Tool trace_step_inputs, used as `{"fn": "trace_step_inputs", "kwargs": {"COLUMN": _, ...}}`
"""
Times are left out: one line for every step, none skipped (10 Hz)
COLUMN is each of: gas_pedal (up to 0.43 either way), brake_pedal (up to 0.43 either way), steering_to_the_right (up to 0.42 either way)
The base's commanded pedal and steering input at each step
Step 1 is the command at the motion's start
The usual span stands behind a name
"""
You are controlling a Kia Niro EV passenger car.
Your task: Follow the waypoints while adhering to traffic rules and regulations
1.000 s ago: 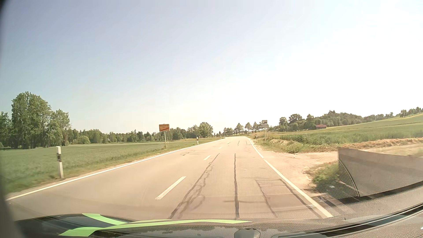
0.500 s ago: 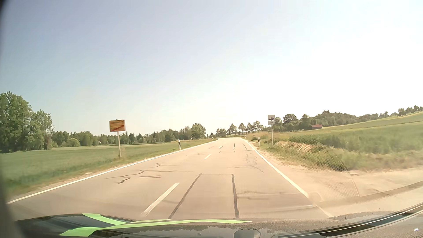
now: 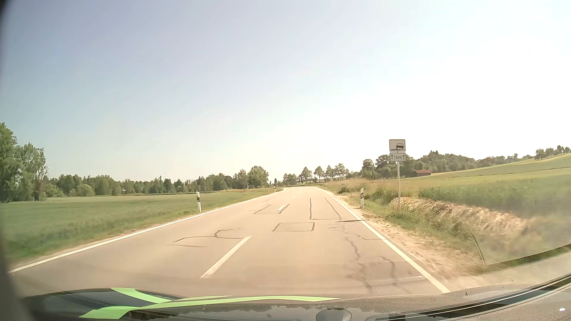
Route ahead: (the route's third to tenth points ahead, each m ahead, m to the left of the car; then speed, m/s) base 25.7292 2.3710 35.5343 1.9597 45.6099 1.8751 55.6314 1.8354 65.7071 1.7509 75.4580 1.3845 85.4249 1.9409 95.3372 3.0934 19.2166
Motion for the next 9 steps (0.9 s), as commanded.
{"fn": "trace_step_inputs", "kwargs": {"gas_pedal": 0.299, "brake_pedal": 0.0, "steering_to_the_right": 0.005}}
{"fn": "trace_step_inputs", "kwargs": {"gas_pedal": 0.299, "brake_pedal": 0.0, "steering_to_the_right": 0.005}}
{"fn": "trace_step_inputs", "kwargs": {"gas_pedal": 0.268, "brake_pedal": 0.0, "steering_to_the_right": 0.005}}
{"fn": "trace_step_inputs", "kwargs": {"gas_pedal": 0.248, "brake_pedal": 0.0, "steering_to_the_right": 0.005}}
{"fn": "trace_step_inputs", "kwargs": {"gas_pedal": 0.248, "brake_pedal": 0.0, "steering_to_the_right": 0.005}}
{"fn": "trace_step_inputs", "kwargs": {"gas_pedal": 0.26, "brake_pedal": 0.0, "steering_to_the_right": 0.005}}
{"fn": "trace_step_inputs", "kwargs": {"gas_pedal": 0.26, "brake_pedal": 0.0, "steering_to_the_right": 0.005}}
{"fn": "trace_step_inputs", "kwargs": {"gas_pedal": 0.26, "brake_pedal": 0.0, "steering_to_the_right": 0.005}}
{"fn": "trace_step_inputs", "kwargs": {"gas_pedal": 0.268, "brake_pedal": 0.0, "steering_to_the_right": 0.005}}
